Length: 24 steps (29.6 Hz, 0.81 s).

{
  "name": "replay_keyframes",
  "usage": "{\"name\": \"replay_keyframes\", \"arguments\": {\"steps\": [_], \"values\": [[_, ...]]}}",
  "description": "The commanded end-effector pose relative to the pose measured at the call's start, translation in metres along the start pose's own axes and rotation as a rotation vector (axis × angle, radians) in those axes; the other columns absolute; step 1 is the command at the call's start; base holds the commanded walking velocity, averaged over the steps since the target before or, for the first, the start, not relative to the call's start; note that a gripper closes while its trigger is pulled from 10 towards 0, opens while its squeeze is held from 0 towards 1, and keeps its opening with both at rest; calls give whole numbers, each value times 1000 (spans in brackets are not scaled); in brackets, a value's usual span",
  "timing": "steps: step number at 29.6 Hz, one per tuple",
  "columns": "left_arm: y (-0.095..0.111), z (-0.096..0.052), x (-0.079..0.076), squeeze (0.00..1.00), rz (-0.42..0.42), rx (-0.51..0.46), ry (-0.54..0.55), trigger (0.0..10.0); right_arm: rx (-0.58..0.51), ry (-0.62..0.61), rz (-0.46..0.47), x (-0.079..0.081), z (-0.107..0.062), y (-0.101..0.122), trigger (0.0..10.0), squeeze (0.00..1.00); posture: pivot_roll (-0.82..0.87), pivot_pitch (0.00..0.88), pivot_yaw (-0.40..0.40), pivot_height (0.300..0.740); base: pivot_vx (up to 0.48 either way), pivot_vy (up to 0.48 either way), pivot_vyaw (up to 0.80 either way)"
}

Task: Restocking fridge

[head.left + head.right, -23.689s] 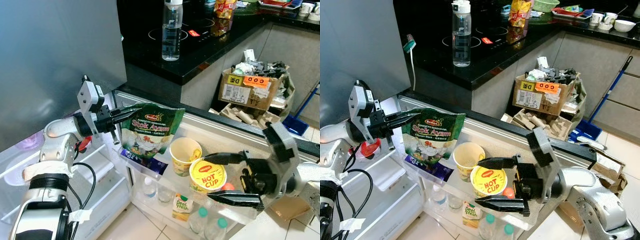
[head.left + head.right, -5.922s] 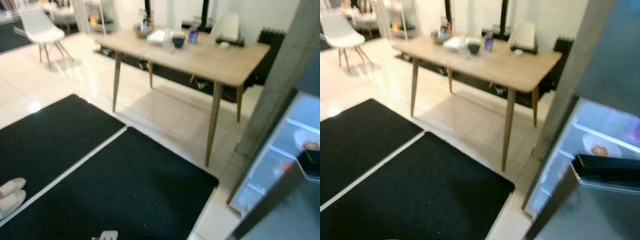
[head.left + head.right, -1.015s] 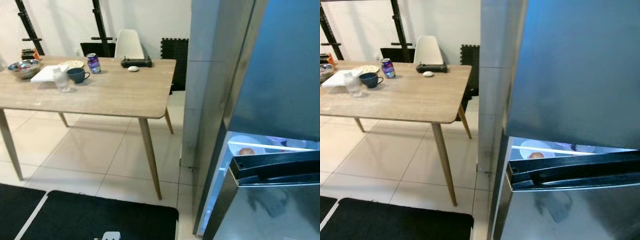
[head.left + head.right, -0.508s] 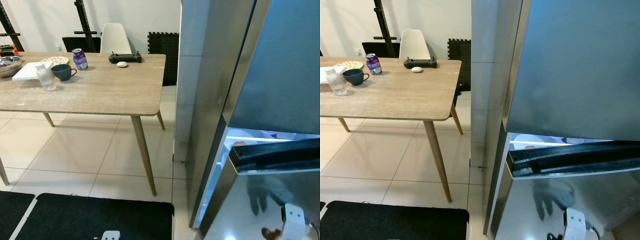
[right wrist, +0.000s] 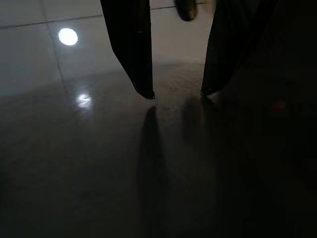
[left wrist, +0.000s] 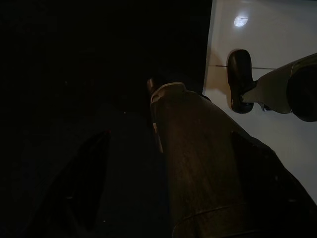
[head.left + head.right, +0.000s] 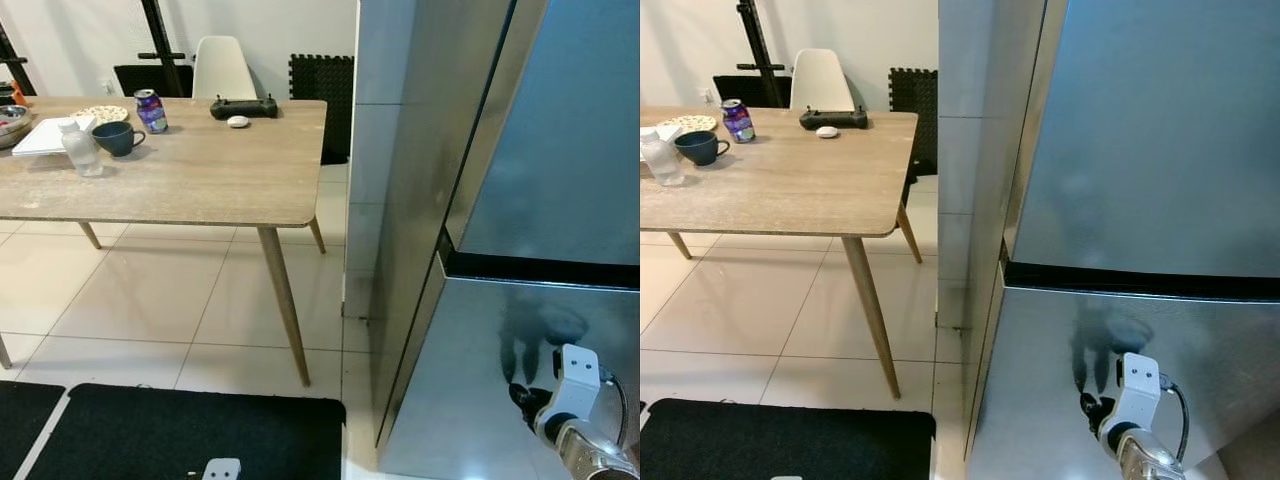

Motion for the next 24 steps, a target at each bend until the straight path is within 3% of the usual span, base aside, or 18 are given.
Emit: {"name": "replay_keyframes", "arguments": {"steps": [1,3,5,7,9,10,13,15,20,24], "values": [[-7,-1,-1,0,-4,27,-5,10000,55,-23,-56,-1,-1,-10,10000,0,-95,0,-20,740,0,0,0],[-7,-1,-1,0,-4,27,-5,10000,55,-23,-56,-1,-1,-10,10000,0,-95,0,-20,740,0,0,0],[-7,-1,-1,0,-5,28,-7,10000,172,-67,-107,-11,-10,-42,10000,0,-93,0,-20,740,0,0,0],[-7,-1,-1,0,-5,28,-7,10000,172,-67,-107,-11,-10,-42,10000,0,-93,0,-20,740,0,0,0],[-7,-1,-1,0,-6,30,-9,10000,273,-112,-97,-22,-22,-73,10000,0,-93,0,-19,740,0,0,0],[-7,-1,-1,0,-6,30,-9,10000,273,-112,-97,-22,-22,-73,10000,0,-93,0,-19,740,0,0,0],[-8,-1,-2,0,-5,34,-13,10000,418,-164,-92,-35,-46,-119,10000,0,-94,0,-18,740,0,0,0],[-8,0,-3,0,-3,34,-16,10000,485,-188,-112,-40,-58,-138,10000,0,-95,0,-18,740,0,0,0],[-8,0,-4,0,9,36,-18,10000,556,-195,-135,-44,-71,-156,10000,0,-95,0,-20,740,0,0,0],[-8,0,-4,0,17,37,-18,10000,593,-167,-184,-44,-75,-163,10000,0,-95,0,-20,740,0,0,794]]}}
Point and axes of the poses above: a point about 5 cm out from each wrist's last joint towards the gripper, its own z axis pointing out of the wrist towards the gripper, its own y axis along the axis of the wrist's last joint, x = y × z, the point moved 1 cm from there along z, pointing out of the wrist towards the gripper, and after that the axes turned 12 degrees about z, right-handed, at the moved point
